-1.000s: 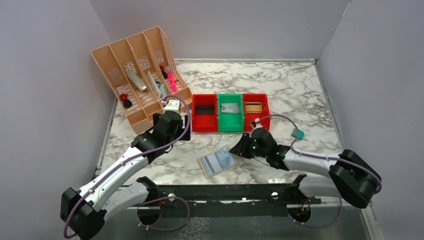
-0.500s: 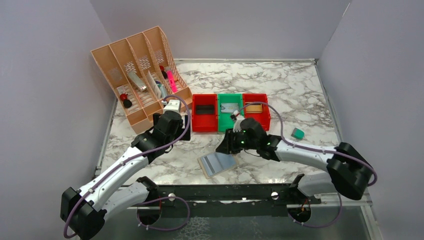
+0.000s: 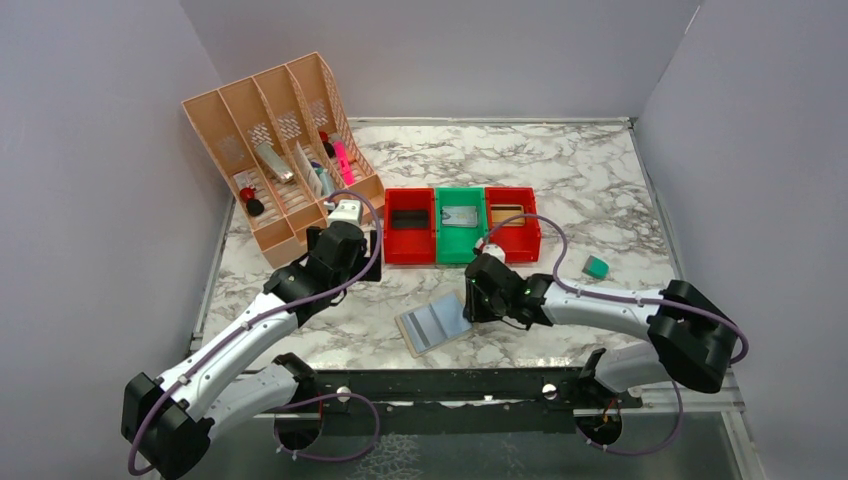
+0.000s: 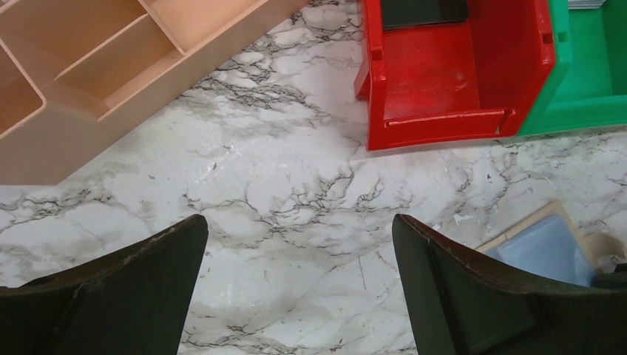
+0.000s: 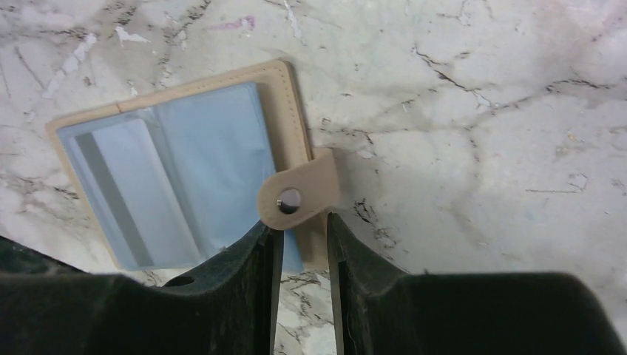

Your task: Take the credit cards out of the card holder

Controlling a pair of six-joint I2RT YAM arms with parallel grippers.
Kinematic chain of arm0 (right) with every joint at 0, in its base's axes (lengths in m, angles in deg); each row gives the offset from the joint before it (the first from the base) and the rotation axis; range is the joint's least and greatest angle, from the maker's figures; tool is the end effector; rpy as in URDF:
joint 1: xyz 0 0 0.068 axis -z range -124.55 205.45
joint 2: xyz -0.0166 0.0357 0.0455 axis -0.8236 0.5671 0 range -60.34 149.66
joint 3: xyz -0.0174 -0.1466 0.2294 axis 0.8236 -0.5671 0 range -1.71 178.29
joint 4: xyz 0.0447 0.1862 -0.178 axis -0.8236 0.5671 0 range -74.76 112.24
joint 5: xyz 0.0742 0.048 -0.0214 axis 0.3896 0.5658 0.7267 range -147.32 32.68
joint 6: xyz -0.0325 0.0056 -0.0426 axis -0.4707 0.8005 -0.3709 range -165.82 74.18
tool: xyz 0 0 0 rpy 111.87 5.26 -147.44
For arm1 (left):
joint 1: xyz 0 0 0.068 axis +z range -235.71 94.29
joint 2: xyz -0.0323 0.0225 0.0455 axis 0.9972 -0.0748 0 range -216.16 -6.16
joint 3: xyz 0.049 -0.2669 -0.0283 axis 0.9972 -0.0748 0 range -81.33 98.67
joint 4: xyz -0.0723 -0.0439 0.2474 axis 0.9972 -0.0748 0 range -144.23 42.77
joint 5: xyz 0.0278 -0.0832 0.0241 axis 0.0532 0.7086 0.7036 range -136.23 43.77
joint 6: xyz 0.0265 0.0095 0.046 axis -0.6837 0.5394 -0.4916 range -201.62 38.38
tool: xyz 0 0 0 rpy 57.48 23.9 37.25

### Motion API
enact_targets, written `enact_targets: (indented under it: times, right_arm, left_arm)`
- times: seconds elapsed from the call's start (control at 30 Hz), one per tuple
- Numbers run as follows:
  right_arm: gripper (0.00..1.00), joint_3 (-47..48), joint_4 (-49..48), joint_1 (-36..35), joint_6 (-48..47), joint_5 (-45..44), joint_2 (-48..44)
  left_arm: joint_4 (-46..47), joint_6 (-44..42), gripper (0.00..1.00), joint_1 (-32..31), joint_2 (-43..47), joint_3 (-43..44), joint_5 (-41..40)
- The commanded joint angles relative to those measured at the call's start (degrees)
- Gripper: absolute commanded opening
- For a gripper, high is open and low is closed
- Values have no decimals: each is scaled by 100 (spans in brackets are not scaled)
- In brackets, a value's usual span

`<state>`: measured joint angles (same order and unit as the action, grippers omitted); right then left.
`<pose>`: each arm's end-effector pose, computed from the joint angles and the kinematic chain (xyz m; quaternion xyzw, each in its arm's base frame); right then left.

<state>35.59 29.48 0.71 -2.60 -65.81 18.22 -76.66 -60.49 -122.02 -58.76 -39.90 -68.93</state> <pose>0.1505 0.2038 0.1657 -0.0737 0.9498 0.1767 0.2474 0.1635 -0.1032 0.2651 0.0362 0.8938 -0.0401 0.4451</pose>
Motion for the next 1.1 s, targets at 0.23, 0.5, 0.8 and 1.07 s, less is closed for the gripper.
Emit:
enact_targets:
  times: [0.23,0.5,0.8,1.07]
  right_arm:
    - [44,612,297,-295,-505,-344,-639]
    - [59,832,-597,-1151,-719,47,116]
    - [65,1283,-585,-1674,-1024,-311,991]
    - [63,1725,-301,-1907,-1247,-582,1650]
  left_arm:
    - [36,-25,99,45,127,-29,-39]
    - [26,26,99,54,200,-45,-224]
    - [21,82,99,63,316,-69,-377]
    - [24,80,99,72,320,-69,-385]
